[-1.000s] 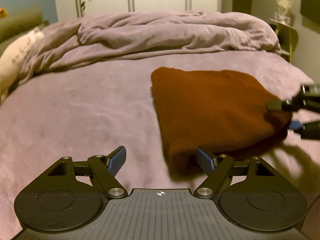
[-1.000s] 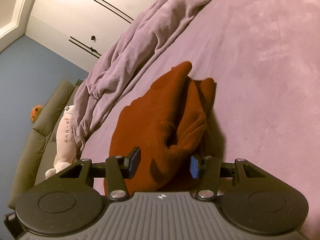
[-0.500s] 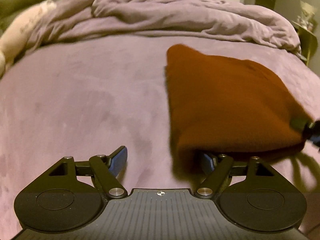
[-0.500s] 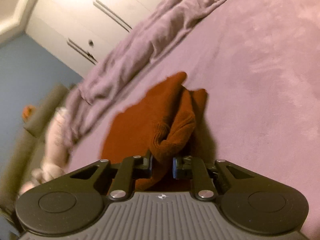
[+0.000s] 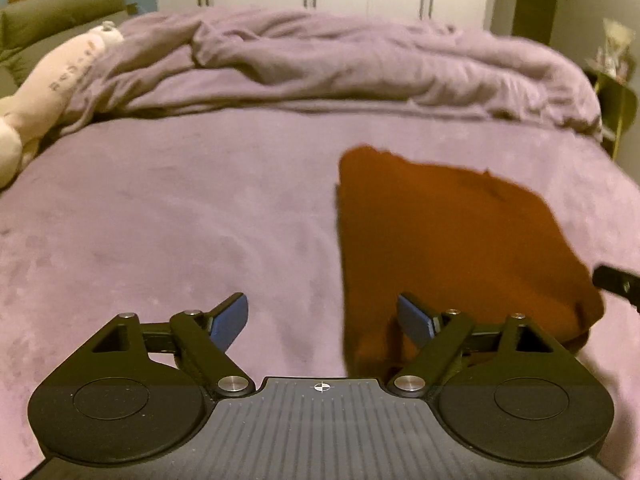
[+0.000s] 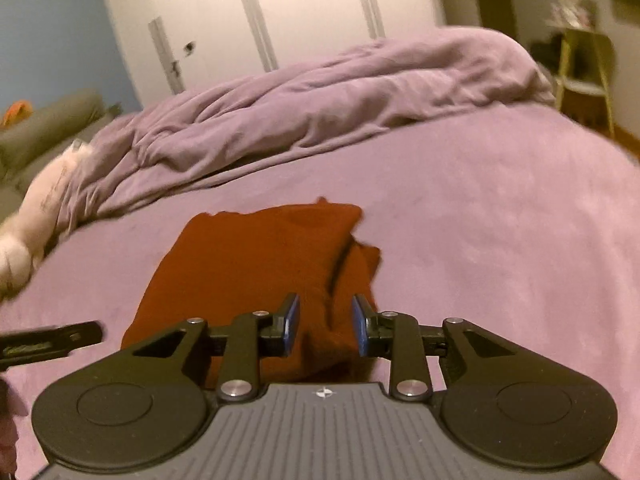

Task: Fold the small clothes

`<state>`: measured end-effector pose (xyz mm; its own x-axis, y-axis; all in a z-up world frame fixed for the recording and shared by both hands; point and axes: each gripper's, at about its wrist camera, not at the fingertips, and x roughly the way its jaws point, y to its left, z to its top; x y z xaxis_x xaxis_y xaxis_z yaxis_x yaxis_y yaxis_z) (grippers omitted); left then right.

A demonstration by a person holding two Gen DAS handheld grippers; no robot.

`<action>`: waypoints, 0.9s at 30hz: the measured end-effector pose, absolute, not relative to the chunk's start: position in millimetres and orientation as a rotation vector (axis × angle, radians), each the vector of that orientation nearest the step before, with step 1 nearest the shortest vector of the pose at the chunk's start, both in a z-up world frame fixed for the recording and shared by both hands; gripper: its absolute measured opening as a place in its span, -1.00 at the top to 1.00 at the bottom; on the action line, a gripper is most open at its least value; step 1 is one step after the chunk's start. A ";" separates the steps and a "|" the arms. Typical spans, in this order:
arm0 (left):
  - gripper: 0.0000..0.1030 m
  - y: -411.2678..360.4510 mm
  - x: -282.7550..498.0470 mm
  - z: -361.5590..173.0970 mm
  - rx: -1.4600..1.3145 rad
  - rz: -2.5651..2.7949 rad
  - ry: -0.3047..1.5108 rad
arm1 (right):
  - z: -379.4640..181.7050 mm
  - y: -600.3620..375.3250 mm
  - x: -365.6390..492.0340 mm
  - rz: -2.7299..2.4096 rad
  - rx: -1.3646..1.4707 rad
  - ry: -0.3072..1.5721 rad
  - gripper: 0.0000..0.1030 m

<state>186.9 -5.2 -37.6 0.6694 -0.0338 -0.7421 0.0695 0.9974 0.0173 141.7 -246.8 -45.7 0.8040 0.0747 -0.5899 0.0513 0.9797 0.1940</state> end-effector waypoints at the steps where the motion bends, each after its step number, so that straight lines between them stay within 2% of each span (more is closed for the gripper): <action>1: -0.66 -8.1 190.7 -42.6 0.060 -0.049 0.858 | -47.2 -240.6 146.7 0.031 0.164 0.646 0.47; 8: -0.74 -6.8 202.2 -61.8 0.075 -0.019 0.927 | -82.5 -217.2 166.9 0.034 -0.091 0.695 0.48; 10: -0.74 -7.5 202.9 -64.8 0.080 -0.025 0.931 | -90.6 -220.5 168.5 0.050 -0.075 0.708 0.48; 15: -0.97 -9.6 202.4 -71.4 0.112 -0.001 0.918 | -93.0 -220.5 175.8 0.066 -0.091 0.745 0.48; 20: -0.96 -8.9 185.5 -42.3 0.136 0.062 0.937 | -69.9 -216.6 168.5 0.025 -0.057 0.818 0.47; 22: -0.97 -10.9 169.3 -29.6 0.161 0.058 0.920 | -58.7 -214.2 152.4 0.016 -0.047 0.831 0.36; 25: -0.98 -14.1 146.8 -15.1 0.173 0.043 0.901 | -48.8 -216.3 123.7 0.030 0.022 0.885 -0.05; 26: -0.99 -15.1 141.6 -11.6 0.172 0.031 0.899 | -47.5 -216.4 115.2 0.030 0.033 0.898 -0.26; 27: -0.99 -16.0 137.3 -8.5 0.169 0.017 0.898 | -46.4 -215.0 107.4 0.022 0.026 0.910 -0.35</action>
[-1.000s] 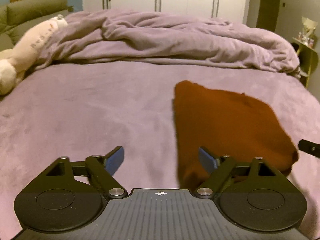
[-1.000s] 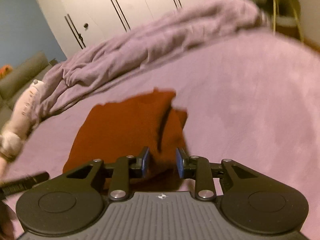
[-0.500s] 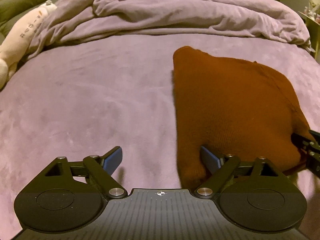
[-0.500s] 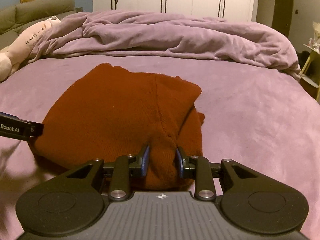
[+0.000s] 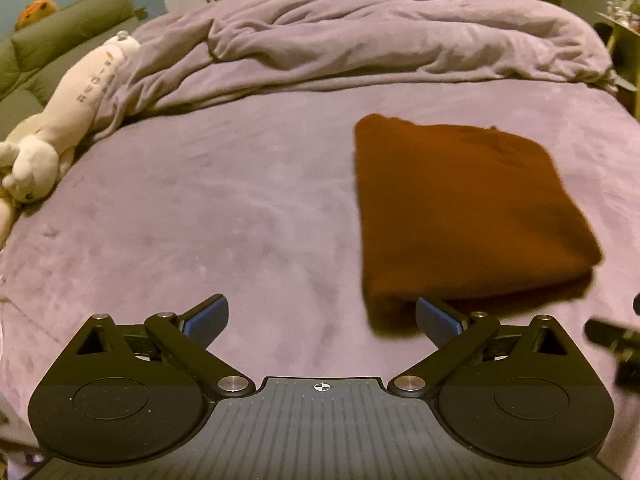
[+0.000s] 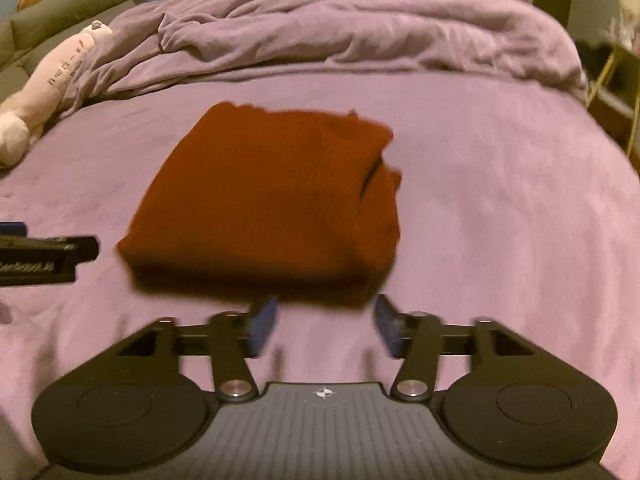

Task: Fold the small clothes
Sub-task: 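Open both tools and withdraw them from the folded cardigan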

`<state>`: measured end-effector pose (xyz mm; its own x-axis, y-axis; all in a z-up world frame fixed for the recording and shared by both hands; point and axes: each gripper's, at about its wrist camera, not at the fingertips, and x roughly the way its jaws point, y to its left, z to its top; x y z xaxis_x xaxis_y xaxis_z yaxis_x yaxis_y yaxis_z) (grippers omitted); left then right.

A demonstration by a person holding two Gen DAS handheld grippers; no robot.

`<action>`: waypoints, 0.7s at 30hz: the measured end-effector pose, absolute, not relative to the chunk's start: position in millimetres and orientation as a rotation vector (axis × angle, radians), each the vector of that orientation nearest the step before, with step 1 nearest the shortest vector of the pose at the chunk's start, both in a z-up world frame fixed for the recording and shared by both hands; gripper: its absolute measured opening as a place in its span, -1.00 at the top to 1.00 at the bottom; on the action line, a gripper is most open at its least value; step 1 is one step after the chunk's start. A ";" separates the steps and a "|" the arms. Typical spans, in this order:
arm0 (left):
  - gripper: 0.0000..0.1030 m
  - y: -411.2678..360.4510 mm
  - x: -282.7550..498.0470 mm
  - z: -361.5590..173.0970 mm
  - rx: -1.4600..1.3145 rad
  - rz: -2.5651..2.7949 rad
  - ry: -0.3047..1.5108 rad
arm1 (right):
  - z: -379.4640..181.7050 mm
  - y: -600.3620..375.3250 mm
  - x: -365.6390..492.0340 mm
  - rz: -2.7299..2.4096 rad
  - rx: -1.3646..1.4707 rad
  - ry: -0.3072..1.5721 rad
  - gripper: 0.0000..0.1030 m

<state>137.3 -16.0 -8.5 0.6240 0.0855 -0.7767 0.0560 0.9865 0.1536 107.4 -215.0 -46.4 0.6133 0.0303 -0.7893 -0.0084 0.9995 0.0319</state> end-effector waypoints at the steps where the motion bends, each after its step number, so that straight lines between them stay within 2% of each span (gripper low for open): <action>1: -0.99 -17.1 134.4 -6.3 0.169 0.011 0.896 | -45.3 -212.9 101.0 0.017 0.009 0.920 -0.47; 2: -0.99 -18.4 132.2 -4.7 0.175 0.011 0.895 | -44.6 -210.5 95.9 0.017 -0.004 0.929 -0.59; 4: -0.99 -21.1 129.2 -2.3 0.195 0.019 0.896 | -41.7 -205.9 88.4 0.027 -0.017 0.946 -0.64; 7: -0.99 -22.0 127.2 1.3 0.196 0.017 0.925 | -34.0 -200.1 83.2 0.030 -0.019 0.971 -0.92; 15: -0.99 -23.3 127.0 9.8 0.188 0.013 1.000 | -17.0 -187.1 93.9 -0.052 -0.052 1.045 -0.92; 21: -0.99 -30.1 130.2 15.7 0.205 -0.001 1.013 | -5.7 -190.4 97.9 -0.091 -0.014 1.023 -0.92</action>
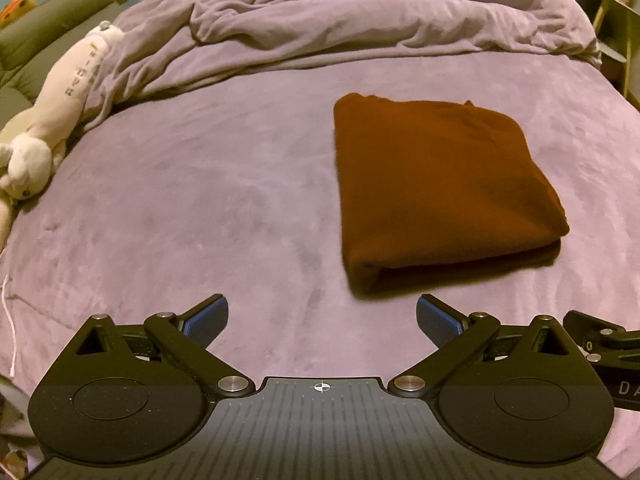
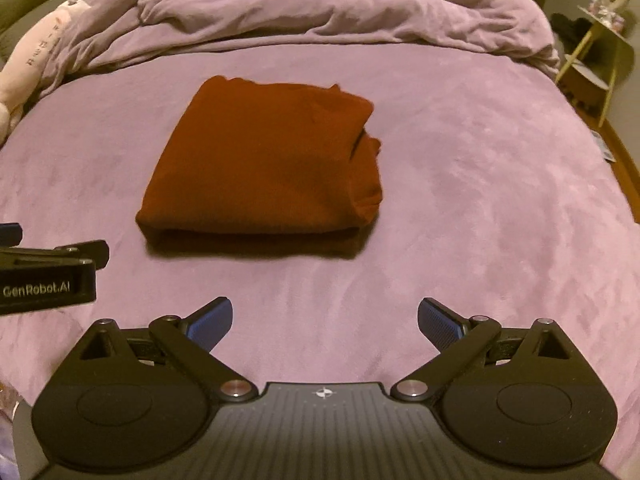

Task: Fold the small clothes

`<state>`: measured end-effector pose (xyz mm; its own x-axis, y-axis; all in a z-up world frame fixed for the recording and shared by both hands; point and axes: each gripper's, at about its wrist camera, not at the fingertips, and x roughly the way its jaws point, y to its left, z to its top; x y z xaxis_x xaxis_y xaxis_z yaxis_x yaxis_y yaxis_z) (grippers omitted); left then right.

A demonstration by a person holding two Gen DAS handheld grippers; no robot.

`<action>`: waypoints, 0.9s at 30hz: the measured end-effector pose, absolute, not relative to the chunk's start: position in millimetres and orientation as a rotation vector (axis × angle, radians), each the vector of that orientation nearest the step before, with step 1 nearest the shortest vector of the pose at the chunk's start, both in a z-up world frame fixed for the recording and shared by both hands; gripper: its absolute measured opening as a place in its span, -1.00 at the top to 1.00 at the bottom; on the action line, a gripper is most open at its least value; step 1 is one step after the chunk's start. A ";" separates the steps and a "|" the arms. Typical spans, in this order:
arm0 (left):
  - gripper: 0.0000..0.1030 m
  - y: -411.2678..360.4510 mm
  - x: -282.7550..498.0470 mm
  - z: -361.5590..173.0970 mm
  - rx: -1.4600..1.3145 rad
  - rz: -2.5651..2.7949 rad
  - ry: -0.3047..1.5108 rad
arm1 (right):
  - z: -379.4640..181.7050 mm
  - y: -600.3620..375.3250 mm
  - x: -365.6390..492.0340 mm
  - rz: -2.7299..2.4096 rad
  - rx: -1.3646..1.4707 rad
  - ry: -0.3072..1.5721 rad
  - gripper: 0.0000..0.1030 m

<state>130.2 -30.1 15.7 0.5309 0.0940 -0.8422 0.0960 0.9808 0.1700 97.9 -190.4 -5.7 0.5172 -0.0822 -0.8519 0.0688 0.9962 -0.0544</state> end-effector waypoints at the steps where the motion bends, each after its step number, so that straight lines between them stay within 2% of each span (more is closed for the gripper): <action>1: -0.99 -31.7 130.0 15.8 0.209 0.001 1.015 | -4.0 -189.7 98.2 -0.096 -0.023 1.019 -0.92; 27: -0.99 -40.2 126.0 12.0 0.249 -0.008 1.018 | 4.1 -194.2 97.6 -0.129 0.005 1.022 -0.92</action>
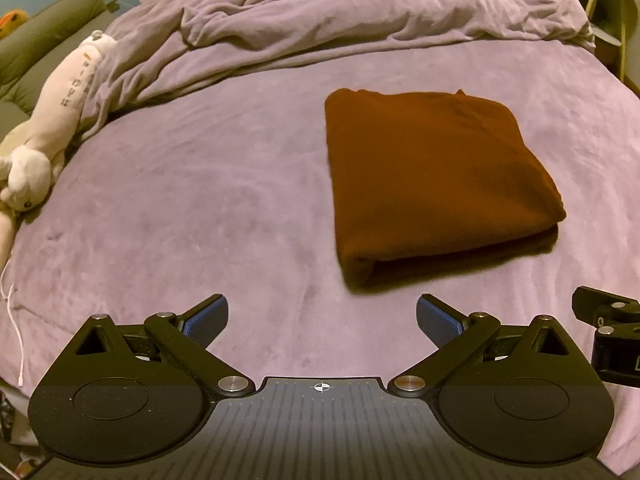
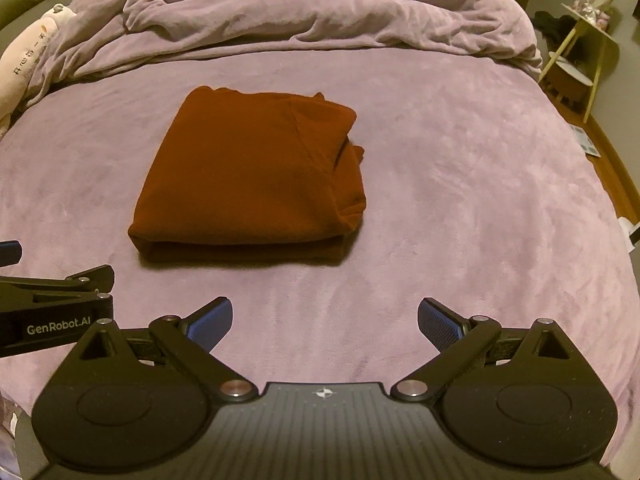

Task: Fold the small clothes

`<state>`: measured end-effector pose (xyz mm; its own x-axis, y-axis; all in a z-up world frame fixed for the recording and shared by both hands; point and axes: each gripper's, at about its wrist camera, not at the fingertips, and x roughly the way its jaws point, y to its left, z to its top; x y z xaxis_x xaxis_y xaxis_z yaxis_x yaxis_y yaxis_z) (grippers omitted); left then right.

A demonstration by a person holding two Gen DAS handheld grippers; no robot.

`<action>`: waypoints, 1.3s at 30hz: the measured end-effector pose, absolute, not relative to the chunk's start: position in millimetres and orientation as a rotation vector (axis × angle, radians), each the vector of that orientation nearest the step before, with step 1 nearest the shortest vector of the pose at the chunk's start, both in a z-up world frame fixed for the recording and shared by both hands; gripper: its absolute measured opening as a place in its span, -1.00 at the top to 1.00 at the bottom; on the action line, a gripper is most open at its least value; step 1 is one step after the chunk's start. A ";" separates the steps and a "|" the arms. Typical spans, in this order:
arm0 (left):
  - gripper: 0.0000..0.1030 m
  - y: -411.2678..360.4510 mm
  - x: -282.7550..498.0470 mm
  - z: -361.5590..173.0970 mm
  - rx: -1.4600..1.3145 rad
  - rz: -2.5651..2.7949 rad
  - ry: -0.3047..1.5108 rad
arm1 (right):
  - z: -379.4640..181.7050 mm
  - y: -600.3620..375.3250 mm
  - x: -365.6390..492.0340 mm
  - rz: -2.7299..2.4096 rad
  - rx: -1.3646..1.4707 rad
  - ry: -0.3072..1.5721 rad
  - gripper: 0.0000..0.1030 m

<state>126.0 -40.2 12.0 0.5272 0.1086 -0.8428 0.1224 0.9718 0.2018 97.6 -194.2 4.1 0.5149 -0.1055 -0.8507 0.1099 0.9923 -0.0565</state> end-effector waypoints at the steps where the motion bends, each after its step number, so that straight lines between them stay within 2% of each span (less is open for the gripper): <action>1: -0.99 -39.8 126.1 12.0 0.250 -0.010 1.018 | 3.8 -193.6 97.8 -0.130 0.006 1.023 -0.92; 39: -0.99 -37.9 122.7 11.7 0.242 -0.014 1.030 | 6.7 -194.1 94.0 -0.135 0.005 1.027 -0.92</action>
